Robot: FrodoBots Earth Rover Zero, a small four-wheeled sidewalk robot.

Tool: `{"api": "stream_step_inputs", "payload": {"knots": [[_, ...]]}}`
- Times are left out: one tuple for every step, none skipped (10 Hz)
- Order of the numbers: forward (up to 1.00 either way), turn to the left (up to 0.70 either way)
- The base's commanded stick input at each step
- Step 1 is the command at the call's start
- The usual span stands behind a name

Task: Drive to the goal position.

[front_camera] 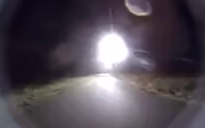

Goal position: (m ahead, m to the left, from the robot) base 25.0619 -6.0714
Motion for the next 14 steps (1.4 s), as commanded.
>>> {"api": "stream_step_inputs", "payload": {"knots": [[1.00,0.00],[1.00,0.00],[1.00,0.00],[1.00,0.00],[1.00,0.00],[1.00,0.00],[1.00,0.01],[1.00,0.03],[1.00,0.07],[1.00,0.14],[1.00,0.16],[1.00,0.15],[1.00,0.13],[1.00,0.12]]}}
